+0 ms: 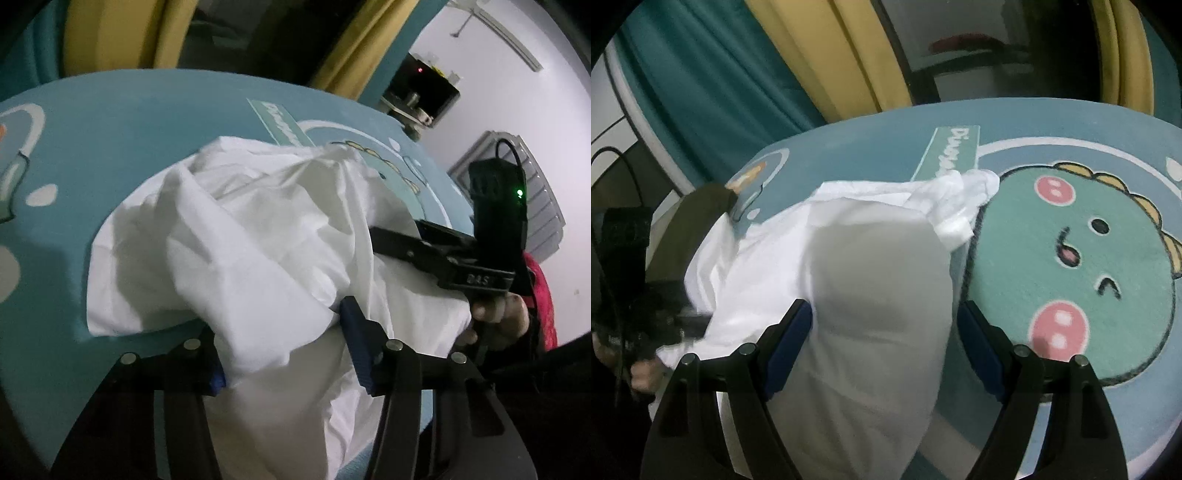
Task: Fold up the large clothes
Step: 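Grasp the bundle end with the right gripper and lift it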
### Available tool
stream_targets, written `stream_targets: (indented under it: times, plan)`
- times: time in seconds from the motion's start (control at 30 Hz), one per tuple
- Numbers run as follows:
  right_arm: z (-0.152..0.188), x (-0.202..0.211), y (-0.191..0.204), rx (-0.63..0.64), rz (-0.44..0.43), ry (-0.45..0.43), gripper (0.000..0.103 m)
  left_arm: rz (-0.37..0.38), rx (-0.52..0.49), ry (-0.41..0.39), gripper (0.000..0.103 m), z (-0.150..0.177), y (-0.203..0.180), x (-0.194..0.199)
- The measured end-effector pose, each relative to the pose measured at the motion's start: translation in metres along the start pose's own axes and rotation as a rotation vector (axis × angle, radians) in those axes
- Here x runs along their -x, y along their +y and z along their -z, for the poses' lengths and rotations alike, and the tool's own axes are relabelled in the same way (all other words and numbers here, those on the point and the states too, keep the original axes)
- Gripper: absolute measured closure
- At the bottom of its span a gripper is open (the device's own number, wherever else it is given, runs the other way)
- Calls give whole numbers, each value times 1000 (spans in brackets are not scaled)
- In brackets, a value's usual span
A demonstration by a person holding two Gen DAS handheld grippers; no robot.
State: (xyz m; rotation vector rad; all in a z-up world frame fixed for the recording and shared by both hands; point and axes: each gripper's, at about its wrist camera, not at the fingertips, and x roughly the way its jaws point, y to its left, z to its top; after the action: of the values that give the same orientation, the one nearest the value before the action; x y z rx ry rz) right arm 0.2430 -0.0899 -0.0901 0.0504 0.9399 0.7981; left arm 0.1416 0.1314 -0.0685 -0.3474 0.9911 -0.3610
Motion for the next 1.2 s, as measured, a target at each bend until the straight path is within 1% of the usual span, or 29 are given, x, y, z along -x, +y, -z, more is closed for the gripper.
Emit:
stream_targets:
  times: [0.03, 0.1, 0.13, 0.27, 0.3, 0.33, 0.37, 0.43, 0.47, 0.53, 0.6, 0.67, 0.7, 0.73, 0.8, 0.87, 0.9, 0.93, 1.0, 1.03, 1.07, 1.1, 1.13, 1.17, 1.2]
  plan:
    - [1, -1, 0, 4, -15, 4, 33, 25, 11, -1, 47, 1, 1, 1]
    - [1, 0, -2, -4, -23, 1, 38, 74, 42, -19, 47, 2, 6, 7]
    - [1, 0, -3, -4, -31, 3, 46, 94, 60, -32, 47, 5, 7, 12]
    - [1, -2, -1, 10, -26, 9, 55, 150, 101, -71, 47, 7, 6, 19]
    - [1, -2, -1, 9, -25, 8, 57, 157, 104, -78, 47, 7, 5, 18]
    - [2, -1, -2, 4, -27, 6, 60, 155, 106, -80, 44, 8, 5, 17]
    - [1, 0, -4, -1, -30, 5, 63, 148, 108, -75, 44, 9, 6, 16]
    - [2, 1, -5, 0, -30, 4, 65, 124, 102, -44, 44, 13, 4, 7]
    - [3, 2, -4, 5, -24, 3, 65, 98, 84, -29, 44, 13, 0, 1]
    - [4, 4, -2, 17, -9, 1, 65, 61, 48, -31, 44, 13, -6, -4]
    - [5, 6, -3, 19, -4, 13, 64, 28, 32, -25, 44, 12, -10, -5]
    - [6, 6, -9, -4, -30, 32, 58, 14, 32, -31, 50, 13, -8, -3]
    - [6, 6, -11, -12, -49, 35, 57, -3, 38, -39, 57, 13, -6, -1]
    - [7, 7, -13, -15, -70, 37, 53, -14, 48, -48, 62, 14, -4, 3]
    - [8, 7, -10, 0, -80, 36, 49, -15, 65, -67, 63, 17, 0, 8]
    - [10, 4, -3, 14, -74, 24, 42, -3, 80, -73, 63, 22, 6, 7]
    - [10, 3, 1, 20, -75, 32, 41, 13, 91, -83, 63, 23, 8, 5]
    - [10, 1, 8, 45, -58, 36, 41, 27, 101, -92, 63, 23, 9, 4]
    - [10, -1, 11, 61, -56, 38, 44, 29, 105, -102, 63, 23, 7, 2]
    - [10, -1, 11, 60, -64, 38, 49, 19, 96, -104, 63, 23, 3, 0]
    - [10, 0, 9, 55, -71, 36, 58, 5, 80, -106, 64, 22, -2, -2]
    - [10, 2, 8, 51, -75, 29, 62, -2, 70, -109, 71, 22, -5, -3]
    - [11, 4, 10, 58, -69, 20, 68, -8, 57, -117, 78, 21, -10, -4]
    - [12, 7, 12, 75, -57, 7, 73, -18, 39, -121, 79, 20, -17, -5]
    - [12, 10, 15, 91, -44, -4, 75, -45, 8, -127, 80, 18, -25, -4]
